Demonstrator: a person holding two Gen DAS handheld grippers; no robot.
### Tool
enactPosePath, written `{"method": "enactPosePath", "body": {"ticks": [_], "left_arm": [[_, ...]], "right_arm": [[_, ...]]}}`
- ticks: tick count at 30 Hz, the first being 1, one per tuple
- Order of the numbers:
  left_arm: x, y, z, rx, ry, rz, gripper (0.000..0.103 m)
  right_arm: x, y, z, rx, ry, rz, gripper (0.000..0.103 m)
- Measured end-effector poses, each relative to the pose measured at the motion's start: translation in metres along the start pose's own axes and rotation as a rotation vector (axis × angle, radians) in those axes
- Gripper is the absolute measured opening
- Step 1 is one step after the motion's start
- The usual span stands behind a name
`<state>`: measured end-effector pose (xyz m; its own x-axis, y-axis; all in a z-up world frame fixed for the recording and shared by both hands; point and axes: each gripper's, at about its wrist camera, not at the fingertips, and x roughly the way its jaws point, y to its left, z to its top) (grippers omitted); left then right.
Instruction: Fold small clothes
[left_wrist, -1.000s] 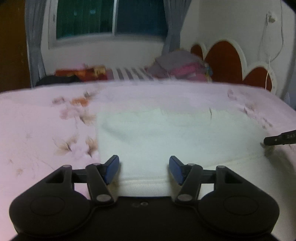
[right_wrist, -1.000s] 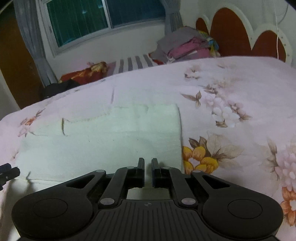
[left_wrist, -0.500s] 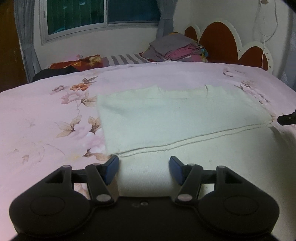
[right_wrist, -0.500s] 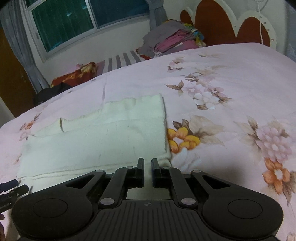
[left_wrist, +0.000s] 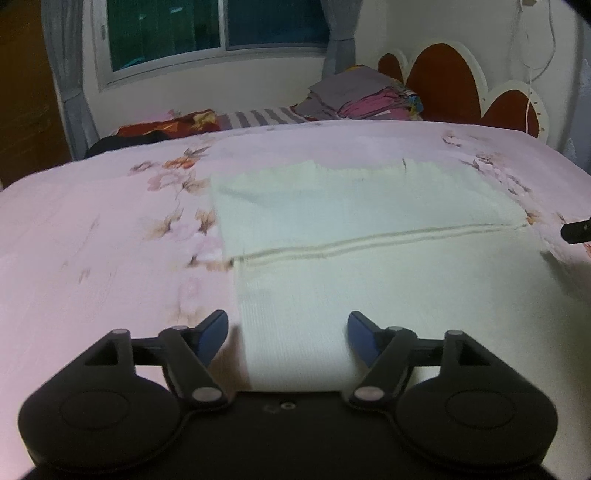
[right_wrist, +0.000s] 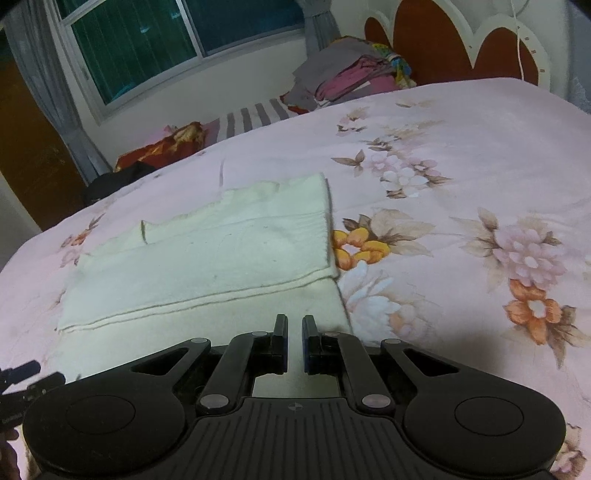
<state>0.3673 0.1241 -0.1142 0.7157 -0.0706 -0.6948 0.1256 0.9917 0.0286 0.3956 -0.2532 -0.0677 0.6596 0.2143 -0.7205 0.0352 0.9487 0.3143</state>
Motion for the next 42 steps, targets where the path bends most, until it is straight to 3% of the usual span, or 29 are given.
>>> {"method": "enactPosePath", "body": {"ticks": [4, 5, 6, 7, 8, 12, 15, 18, 24, 34, 35, 36, 37, 38, 39, 42], "left_arm": [[-0.022, -0.003, -0.029, -0.055, 0.022, 0.012, 0.078], [-0.027, -0.004, -0.037, -0.058, 0.032, 0.024, 0.078], [-0.035, -0.005, -0.046, -0.065, 0.043, 0.035, 0.078], [-0.042, -0.005, -0.053, -0.073, 0.048, 0.042, 0.078], [-0.05, -0.004, -0.061, -0.087, 0.054, 0.046, 0.076], [-0.083, 0.003, -0.092, -0.173, 0.082, 0.031, 0.067], [-0.102, 0.008, -0.107, -0.234, 0.09, 0.001, 0.062], [-0.117, 0.013, -0.12, -0.29, 0.101, -0.063, 0.056], [-0.137, 0.023, -0.146, -0.418, 0.12, -0.19, 0.051], [-0.145, 0.037, -0.185, -0.678, 0.118, -0.381, 0.038], [-0.143, 0.038, -0.187, -0.692, 0.115, -0.393, 0.036], [-0.142, 0.037, -0.19, -0.701, 0.115, -0.399, 0.034], [-0.139, 0.037, -0.19, -0.705, 0.119, -0.398, 0.024], [-0.137, 0.034, -0.189, -0.698, 0.128, -0.393, 0.005], [-0.136, 0.031, -0.188, -0.676, 0.137, -0.376, 0.003], [-0.157, 0.027, -0.186, -0.671, 0.009, -0.398, 0.003]], "right_arm": [[-0.023, -0.02, -0.014, 0.007, 0.004, 0.008, 0.007], [-0.031, -0.029, -0.02, 0.009, 0.007, 0.012, 0.024], [-0.039, -0.037, -0.026, 0.014, 0.009, 0.014, 0.066], [-0.048, -0.045, -0.032, 0.016, -0.003, 0.011, 0.077], [-0.06, -0.054, -0.04, 0.007, -0.031, 0.018, 0.078], [-0.087, -0.093, -0.064, 0.086, 0.019, 0.123, 0.076], [-0.099, -0.109, -0.086, 0.136, 0.068, 0.198, 0.058], [-0.106, -0.112, -0.112, 0.135, 0.119, 0.234, 0.051], [-0.117, -0.117, -0.152, 0.201, 0.184, 0.346, 0.051], [-0.134, -0.122, -0.182, 0.282, 0.233, 0.457, 0.051], [-0.135, -0.123, -0.185, 0.295, 0.239, 0.472, 0.047], [-0.134, -0.124, -0.186, 0.313, 0.252, 0.49, 0.03], [-0.131, -0.124, -0.188, 0.326, 0.276, 0.505, 0.026], [-0.128, -0.123, -0.189, 0.325, 0.293, 0.506, 0.018], [-0.126, -0.121, -0.189, 0.307, 0.298, 0.501, 0.003], [-0.136, -0.119, -0.181, 0.267, 0.238, 0.523, 0.003]]}}
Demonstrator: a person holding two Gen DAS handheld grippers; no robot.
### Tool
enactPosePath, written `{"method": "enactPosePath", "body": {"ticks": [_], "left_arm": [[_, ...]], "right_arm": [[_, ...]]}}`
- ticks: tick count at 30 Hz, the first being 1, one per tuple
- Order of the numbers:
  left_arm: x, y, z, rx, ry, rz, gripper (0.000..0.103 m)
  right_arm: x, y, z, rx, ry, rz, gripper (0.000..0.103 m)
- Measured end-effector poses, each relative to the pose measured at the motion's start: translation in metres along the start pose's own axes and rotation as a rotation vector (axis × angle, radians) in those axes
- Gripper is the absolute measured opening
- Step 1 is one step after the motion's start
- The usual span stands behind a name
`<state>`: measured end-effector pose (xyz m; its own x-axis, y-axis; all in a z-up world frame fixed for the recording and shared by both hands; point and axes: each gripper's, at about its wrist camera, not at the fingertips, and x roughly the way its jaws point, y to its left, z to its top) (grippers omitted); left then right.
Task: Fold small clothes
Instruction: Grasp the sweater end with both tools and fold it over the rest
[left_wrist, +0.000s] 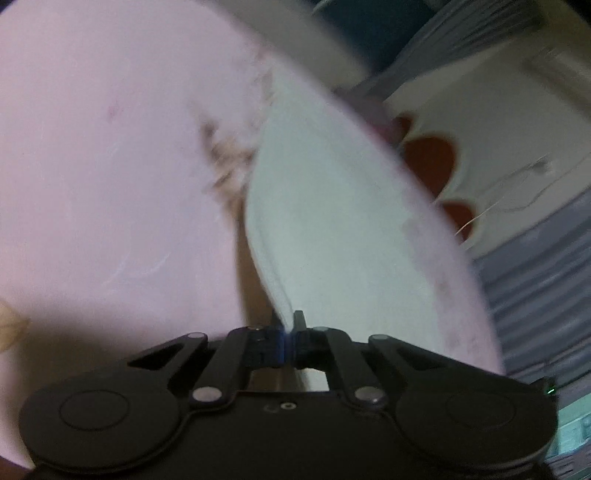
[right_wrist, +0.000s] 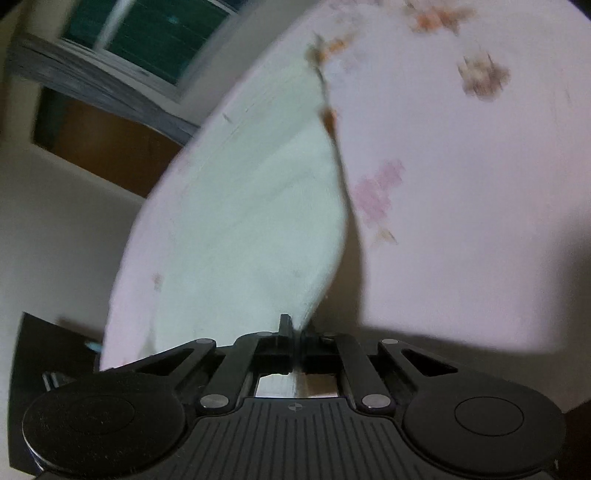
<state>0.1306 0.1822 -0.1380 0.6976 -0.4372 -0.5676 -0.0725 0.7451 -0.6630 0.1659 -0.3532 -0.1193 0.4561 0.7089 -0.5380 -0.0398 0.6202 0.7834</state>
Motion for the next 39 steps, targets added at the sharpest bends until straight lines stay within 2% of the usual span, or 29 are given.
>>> {"method": "enactPosePath", "body": {"ticks": [1, 3, 5, 6, 7, 10, 13, 17, 20, 25, 27, 30, 33, 39], "left_arm": [[-0.004, -0.002, 0.0, 0.012, -0.023, 0.006, 0.003], [0.005, 0.002, -0.001, 0.021, 0.018, 0.084, 0.003], [0.016, 0.011, -0.002, -0.008, 0.056, 0.11, 0.003], [0.015, 0.01, -0.002, -0.018, 0.044, 0.101, 0.003], [0.014, 0.007, 0.001, -0.014, 0.034, 0.1, 0.003], [0.005, -0.001, 0.008, -0.035, -0.018, 0.057, 0.003], [0.0, -0.012, 0.022, -0.038, -0.076, 0.021, 0.003], [0.004, -0.033, 0.066, -0.019, -0.14, -0.078, 0.003], [0.018, -0.049, 0.103, 0.011, -0.17, -0.12, 0.003], [0.058, -0.062, 0.177, 0.026, -0.204, -0.159, 0.003], [0.086, -0.064, 0.211, 0.047, -0.194, -0.174, 0.003], [0.131, -0.058, 0.25, 0.049, -0.147, -0.155, 0.003], [0.172, -0.04, 0.274, 0.021, -0.102, -0.149, 0.003], [0.244, -0.01, 0.308, -0.009, -0.018, -0.088, 0.005]], "right_arm": [[-0.008, 0.004, 0.002, -0.014, -0.025, 0.036, 0.003], [-0.015, 0.008, 0.003, -0.059, -0.056, 0.04, 0.003], [0.0, 0.002, 0.005, -0.077, 0.011, -0.062, 0.003], [0.011, -0.001, 0.006, -0.084, 0.065, -0.131, 0.003], [0.012, 0.0, 0.007, -0.083, 0.064, -0.132, 0.003], [-0.001, 0.02, 0.019, -0.096, -0.02, -0.068, 0.003], [-0.011, 0.043, 0.038, -0.145, -0.077, -0.045, 0.003], [-0.012, 0.077, 0.078, -0.22, -0.113, -0.022, 0.003], [0.001, 0.101, 0.114, -0.268, -0.148, -0.022, 0.003], [0.023, 0.119, 0.183, -0.219, -0.23, -0.02, 0.003], [0.041, 0.119, 0.213, -0.19, -0.255, -0.079, 0.003], [0.079, 0.114, 0.259, -0.151, -0.232, -0.144, 0.003], [0.121, 0.095, 0.299, -0.077, -0.205, -0.151, 0.003], [0.183, 0.039, 0.34, 0.073, -0.141, -0.178, 0.003]]}}
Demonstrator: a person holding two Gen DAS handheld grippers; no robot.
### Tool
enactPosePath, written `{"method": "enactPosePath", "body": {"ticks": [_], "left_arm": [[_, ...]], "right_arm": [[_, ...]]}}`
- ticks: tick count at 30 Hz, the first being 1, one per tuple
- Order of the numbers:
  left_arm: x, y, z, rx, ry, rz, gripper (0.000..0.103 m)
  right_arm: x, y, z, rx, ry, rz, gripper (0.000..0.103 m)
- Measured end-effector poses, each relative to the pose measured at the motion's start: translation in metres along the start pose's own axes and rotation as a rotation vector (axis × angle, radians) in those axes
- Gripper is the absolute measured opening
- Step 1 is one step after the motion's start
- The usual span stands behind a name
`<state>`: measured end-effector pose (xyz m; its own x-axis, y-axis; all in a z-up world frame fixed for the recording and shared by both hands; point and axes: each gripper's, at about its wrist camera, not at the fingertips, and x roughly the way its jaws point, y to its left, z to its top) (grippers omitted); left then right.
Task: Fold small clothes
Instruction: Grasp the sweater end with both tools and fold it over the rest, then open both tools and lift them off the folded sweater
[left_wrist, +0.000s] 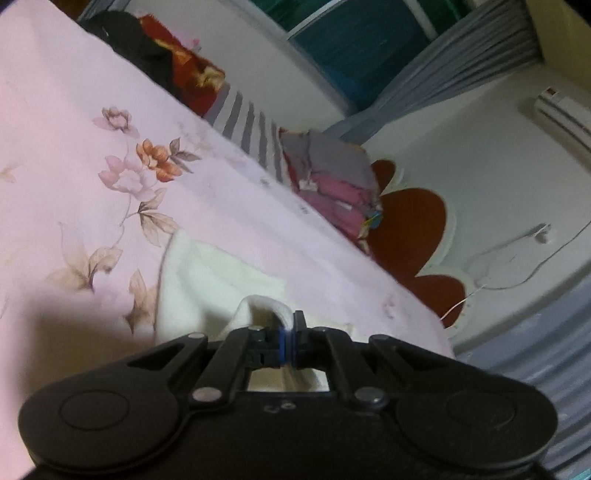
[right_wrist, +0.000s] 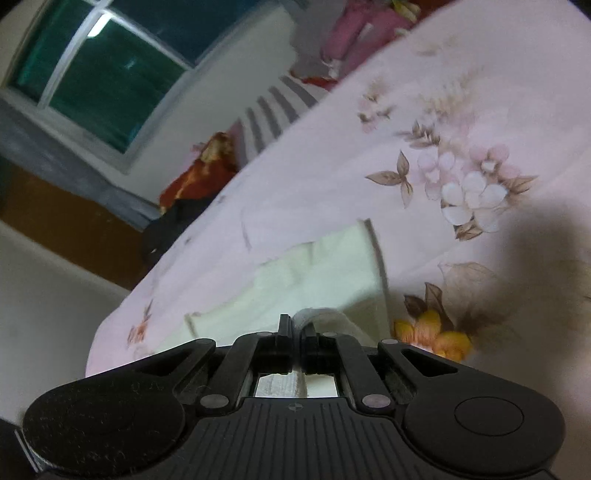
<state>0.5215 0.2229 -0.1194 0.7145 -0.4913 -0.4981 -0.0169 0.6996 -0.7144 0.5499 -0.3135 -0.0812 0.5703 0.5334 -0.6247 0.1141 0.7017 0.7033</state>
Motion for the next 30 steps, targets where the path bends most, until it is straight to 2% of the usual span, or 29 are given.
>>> {"method": "enactPosePath", "body": {"ticks": [1, 2, 3, 4, 5, 7, 8, 9, 11, 14, 18, 19, 20, 21, 22, 24, 27, 30], "left_arm": [[0.007, 0.005, 0.004, -0.006, 0.005, 0.017, 0.017], [0.01, 0.008, 0.008, -0.014, 0.003, 0.028, 0.04], [0.01, 0.012, 0.011, -0.023, -0.011, 0.019, 0.053], [0.007, 0.015, 0.014, -0.027, -0.038, 0.004, 0.065], [0.003, 0.017, 0.016, -0.022, -0.06, 0.003, 0.066], [0.0, 0.017, 0.022, 0.011, -0.058, 0.002, 0.064], [0.002, 0.016, 0.025, 0.036, -0.044, 0.011, 0.06], [0.006, 0.014, 0.027, 0.079, -0.014, 0.031, 0.058], [0.018, 0.008, 0.028, 0.173, 0.052, 0.076, 0.05], [0.036, -0.004, 0.025, 0.316, 0.118, 0.129, 0.045], [0.054, -0.01, 0.022, 0.386, 0.15, 0.16, 0.039], [0.057, -0.01, 0.021, 0.392, 0.159, 0.17, 0.031], [0.059, -0.01, 0.021, 0.39, 0.168, 0.176, 0.021], [0.062, -0.008, 0.02, 0.382, 0.176, 0.182, 0.016], [0.064, -0.006, 0.019, 0.373, 0.178, 0.186, 0.008], [0.063, -0.005, 0.017, 0.362, 0.162, 0.181, 0.004], [0.055, -0.007, 0.017, 0.357, 0.09, 0.149, 0.003], [0.051, -0.013, 0.018, 0.371, 0.047, 0.144, 0.003]], "right_arm": [[0.008, -0.004, 0.004, -0.003, 0.0, 0.028, 0.004], [0.013, -0.004, 0.008, -0.009, 0.001, 0.042, 0.023], [0.014, -0.004, 0.011, -0.029, -0.018, 0.027, 0.072], [0.01, -0.002, 0.013, -0.067, -0.078, -0.005, 0.084], [0.002, -0.001, 0.012, -0.101, -0.143, -0.012, 0.085], [-0.003, -0.003, 0.016, -0.119, -0.15, 0.018, 0.085], [-0.004, -0.003, 0.016, -0.143, -0.157, 0.021, 0.083], [-0.004, -0.002, 0.016, -0.182, -0.158, 0.01, 0.075], [0.006, 0.003, 0.014, -0.246, -0.121, -0.032, 0.068], [0.022, 0.006, 0.01, -0.314, -0.078, -0.087, 0.058], [0.042, 0.012, 0.002, -0.384, -0.031, -0.145, 0.051], [0.048, 0.012, 0.001, -0.4, -0.015, -0.159, 0.048], [0.054, 0.012, 0.0, -0.416, 0.0, -0.172, 0.04], [0.058, 0.012, -0.002, -0.433, 0.012, -0.186, 0.029], [0.062, 0.013, -0.004, -0.451, 0.02, -0.203, 0.022], [0.064, 0.016, -0.006, -0.482, 0.018, -0.215, 0.002], [0.059, 0.021, -0.009, -0.523, -0.029, -0.227, 0.002], [0.047, 0.022, -0.005, -0.515, -0.102, -0.193, 0.002]]}}
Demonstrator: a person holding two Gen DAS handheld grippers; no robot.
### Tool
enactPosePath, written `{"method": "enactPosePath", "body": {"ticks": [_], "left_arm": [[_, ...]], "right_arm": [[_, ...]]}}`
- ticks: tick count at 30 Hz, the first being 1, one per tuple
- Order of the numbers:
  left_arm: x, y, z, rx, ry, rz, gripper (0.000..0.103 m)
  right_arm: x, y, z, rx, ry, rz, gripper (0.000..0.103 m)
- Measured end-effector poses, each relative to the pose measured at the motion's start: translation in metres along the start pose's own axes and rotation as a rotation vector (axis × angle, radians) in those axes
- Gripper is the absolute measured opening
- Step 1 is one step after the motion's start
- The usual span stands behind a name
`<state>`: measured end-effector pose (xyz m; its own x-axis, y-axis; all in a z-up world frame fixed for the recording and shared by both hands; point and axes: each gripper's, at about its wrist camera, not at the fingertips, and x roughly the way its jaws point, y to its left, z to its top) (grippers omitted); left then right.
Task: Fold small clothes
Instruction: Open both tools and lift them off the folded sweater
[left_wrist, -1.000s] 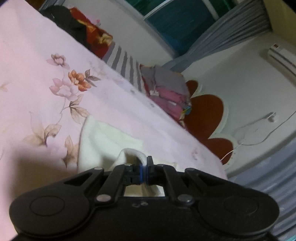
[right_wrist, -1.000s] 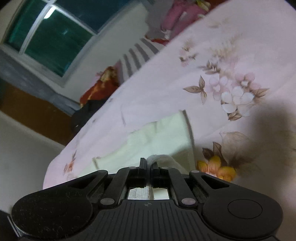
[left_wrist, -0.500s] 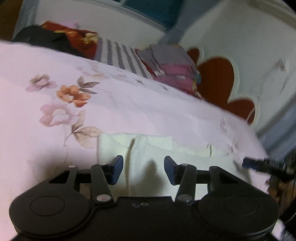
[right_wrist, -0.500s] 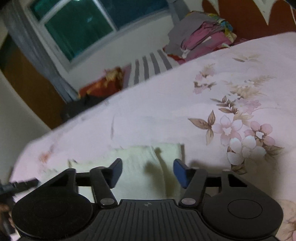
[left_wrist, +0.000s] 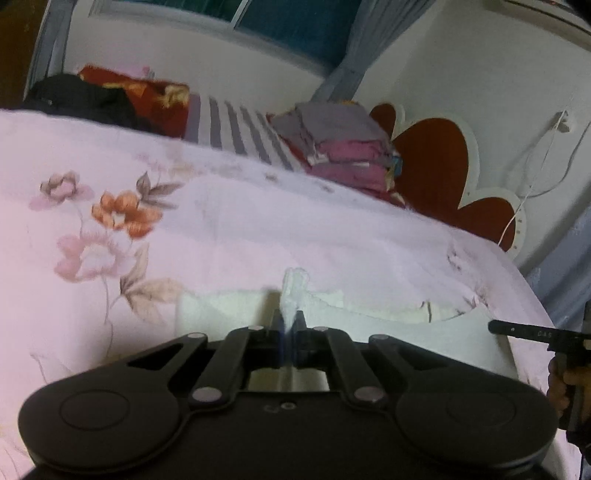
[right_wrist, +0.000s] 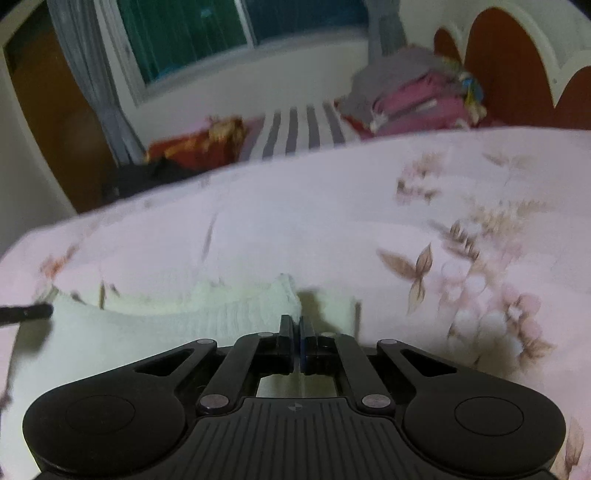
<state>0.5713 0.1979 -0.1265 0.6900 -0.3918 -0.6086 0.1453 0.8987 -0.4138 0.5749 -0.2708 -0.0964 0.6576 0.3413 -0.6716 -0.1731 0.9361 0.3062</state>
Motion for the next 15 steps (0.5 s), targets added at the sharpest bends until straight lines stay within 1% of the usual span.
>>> {"method": "enactPosePath", "body": {"ticks": [1, 3, 5, 6, 7, 8, 9, 10, 11, 12, 13, 14, 15], "left_arm": [[0.002, -0.001, 0.001, 0.003, 0.001, 0.011, 0.003], [0.009, 0.0, 0.002, -0.005, 0.009, 0.021, 0.003], [0.022, 0.002, -0.001, -0.007, 0.056, 0.05, 0.003], [0.027, 0.003, -0.004, -0.012, 0.068, 0.058, 0.005], [0.027, 0.006, -0.005, -0.024, 0.056, 0.057, 0.009], [0.025, 0.008, -0.005, -0.049, 0.052, 0.06, 0.014], [0.02, 0.008, -0.003, -0.068, 0.04, 0.07, 0.02], [0.012, 0.004, -0.002, -0.061, 0.014, 0.104, 0.034], [0.002, -0.004, -0.003, -0.024, -0.026, 0.143, 0.044], [-0.008, -0.017, -0.005, 0.029, -0.07, 0.146, 0.044], [-0.012, -0.028, -0.007, 0.059, -0.086, 0.12, 0.044], [-0.011, -0.042, -0.011, 0.082, -0.08, 0.08, 0.043], [-0.006, -0.061, -0.017, 0.124, -0.055, 0.036, 0.042]], "right_arm": [[-0.002, 0.0, 0.001, -0.005, -0.019, 0.005, 0.002], [0.003, 0.001, 0.001, -0.026, -0.03, -0.014, 0.002], [0.016, 0.001, -0.002, -0.04, 0.0, -0.041, 0.002], [0.026, -0.001, -0.006, -0.036, 0.039, -0.066, 0.002], [0.031, -0.004, -0.008, -0.023, 0.052, -0.071, 0.002], [0.03, -0.006, -0.009, -0.004, 0.03, -0.071, 0.003], [0.028, -0.008, -0.007, 0.031, 0.029, -0.074, 0.022], [0.023, -0.008, -0.004, 0.063, 0.01, -0.102, 0.04], [0.014, -0.005, -0.003, 0.061, -0.034, -0.16, 0.067], [-0.001, 0.002, -0.005, 0.045, -0.114, -0.179, 0.067], [-0.009, 0.008, -0.005, 0.046, -0.135, -0.125, 0.066], [-0.01, 0.017, -0.006, 0.047, -0.114, -0.055, 0.06], [-0.007, 0.031, -0.008, 0.013, -0.092, -0.004, 0.047]]}}
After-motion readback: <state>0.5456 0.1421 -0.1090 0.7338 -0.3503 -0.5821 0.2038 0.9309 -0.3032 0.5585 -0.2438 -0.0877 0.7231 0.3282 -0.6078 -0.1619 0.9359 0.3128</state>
